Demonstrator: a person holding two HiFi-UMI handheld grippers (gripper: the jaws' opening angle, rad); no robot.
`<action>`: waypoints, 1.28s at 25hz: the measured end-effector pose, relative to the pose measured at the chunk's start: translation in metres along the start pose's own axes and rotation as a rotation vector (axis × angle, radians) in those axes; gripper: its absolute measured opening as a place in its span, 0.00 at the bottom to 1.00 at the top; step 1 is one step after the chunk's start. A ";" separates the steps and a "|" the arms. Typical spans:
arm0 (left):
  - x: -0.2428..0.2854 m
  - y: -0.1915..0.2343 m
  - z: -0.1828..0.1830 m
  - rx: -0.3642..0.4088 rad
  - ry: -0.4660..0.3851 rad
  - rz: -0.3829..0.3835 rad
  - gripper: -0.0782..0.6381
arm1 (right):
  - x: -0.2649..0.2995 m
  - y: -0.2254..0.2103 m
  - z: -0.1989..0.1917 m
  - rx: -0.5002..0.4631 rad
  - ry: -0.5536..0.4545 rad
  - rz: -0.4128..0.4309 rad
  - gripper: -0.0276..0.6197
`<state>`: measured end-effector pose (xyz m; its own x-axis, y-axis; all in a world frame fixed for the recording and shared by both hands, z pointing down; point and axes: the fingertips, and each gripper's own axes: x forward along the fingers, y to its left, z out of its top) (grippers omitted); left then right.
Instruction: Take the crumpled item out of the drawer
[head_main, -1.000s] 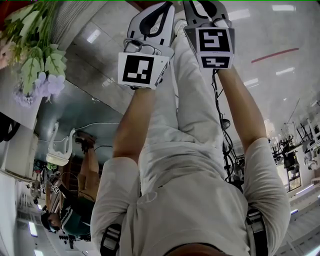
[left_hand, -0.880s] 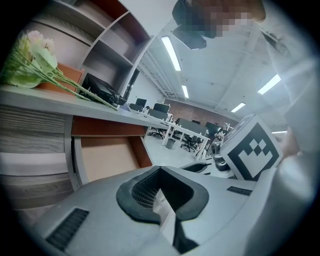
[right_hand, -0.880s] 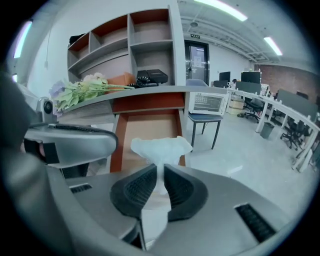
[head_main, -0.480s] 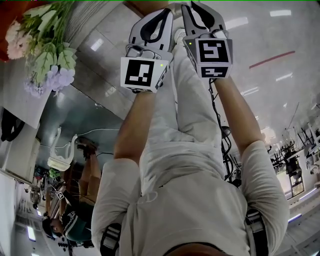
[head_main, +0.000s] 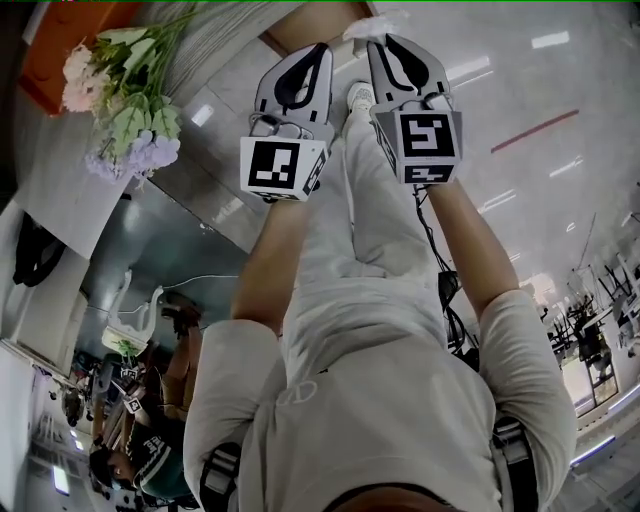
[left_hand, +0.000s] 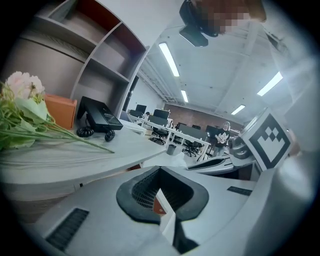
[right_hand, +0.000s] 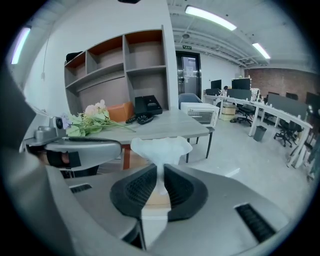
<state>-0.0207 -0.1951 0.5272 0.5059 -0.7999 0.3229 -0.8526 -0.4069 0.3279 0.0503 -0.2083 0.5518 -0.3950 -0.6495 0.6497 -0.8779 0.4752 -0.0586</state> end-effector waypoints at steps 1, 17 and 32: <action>-0.002 -0.002 0.008 0.006 -0.003 -0.002 0.11 | -0.007 -0.001 0.006 0.004 -0.006 -0.003 0.12; -0.035 -0.015 0.121 0.066 -0.092 0.011 0.11 | -0.091 0.000 0.103 0.032 -0.131 -0.005 0.12; -0.097 -0.042 0.230 0.128 -0.224 0.014 0.11 | -0.188 -0.001 0.195 -0.048 -0.278 -0.034 0.12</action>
<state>-0.0638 -0.2021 0.2780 0.4646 -0.8777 0.1174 -0.8761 -0.4363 0.2054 0.0729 -0.2024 0.2816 -0.4305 -0.8002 0.4176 -0.8806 0.4738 0.0001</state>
